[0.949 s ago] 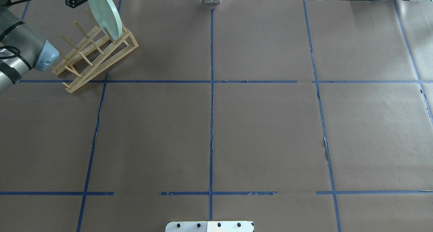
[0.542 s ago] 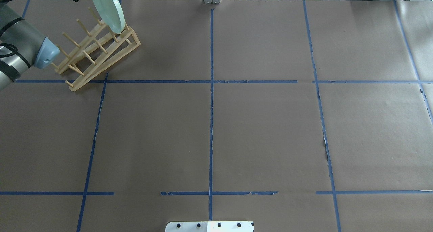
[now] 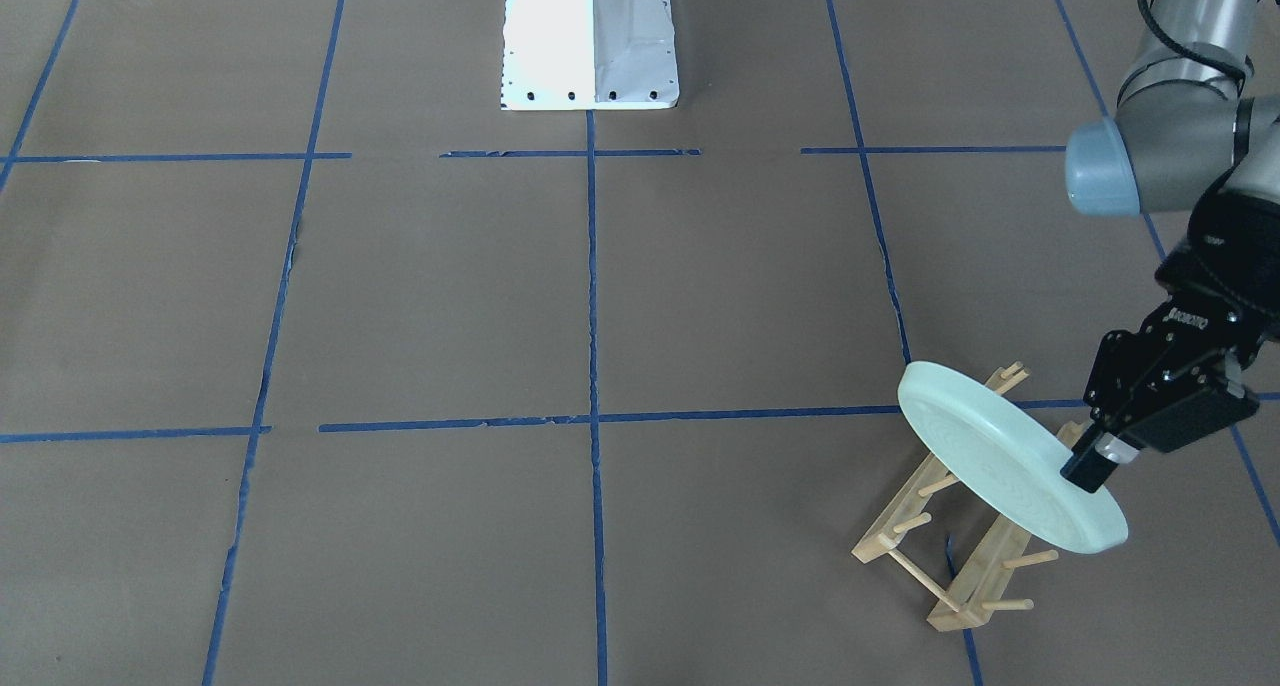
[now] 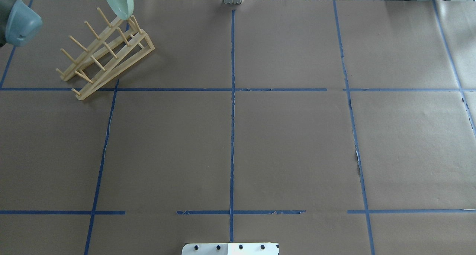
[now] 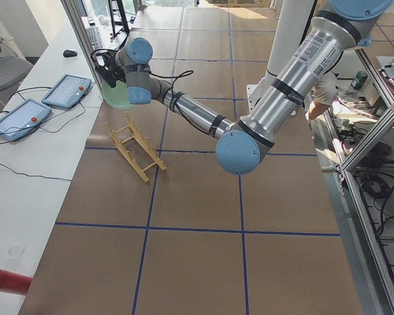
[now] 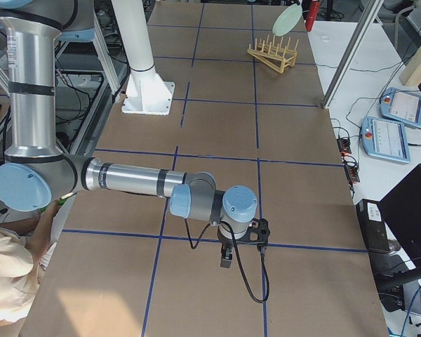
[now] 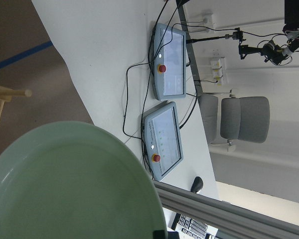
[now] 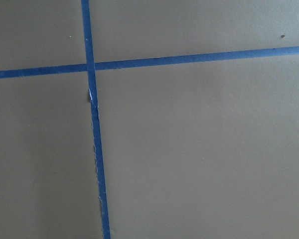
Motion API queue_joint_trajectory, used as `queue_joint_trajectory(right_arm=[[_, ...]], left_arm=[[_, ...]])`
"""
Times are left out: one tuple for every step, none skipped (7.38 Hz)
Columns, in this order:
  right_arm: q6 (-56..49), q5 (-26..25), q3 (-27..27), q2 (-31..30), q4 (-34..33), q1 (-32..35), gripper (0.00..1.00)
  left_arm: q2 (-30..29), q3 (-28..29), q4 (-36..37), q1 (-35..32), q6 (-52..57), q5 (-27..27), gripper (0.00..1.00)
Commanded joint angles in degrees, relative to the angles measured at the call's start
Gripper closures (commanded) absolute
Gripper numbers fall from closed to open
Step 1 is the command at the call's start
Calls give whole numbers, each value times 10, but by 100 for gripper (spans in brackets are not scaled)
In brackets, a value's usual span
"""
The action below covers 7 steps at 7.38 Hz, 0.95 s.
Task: Place plate on table
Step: 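Grip the plate rim with the left gripper and lift it out of the rack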
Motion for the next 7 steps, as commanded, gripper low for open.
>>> queue_joint_trajectory(right_arm=[[0,0,0,0,0,0,0],[0,0,0,0,0,0,0],[0,0,0,0,0,0,0],[0,0,0,0,0,0,0],[0,0,0,0,0,0,0],[0,0,0,0,0,0,0],[0,0,0,0,0,0,0]], left_arm=[[-39,-64,164,27,10,-34,100],[-55,-77,244,89,42,-20,100],[-72,-90,351,147,103,27,100],[-89,-86,451,219,152,91,100],[-93,-79,529,280,209,132,100],[-101,-71,603,328,251,161,100],[-130,-23,669,361,278,185,100]])
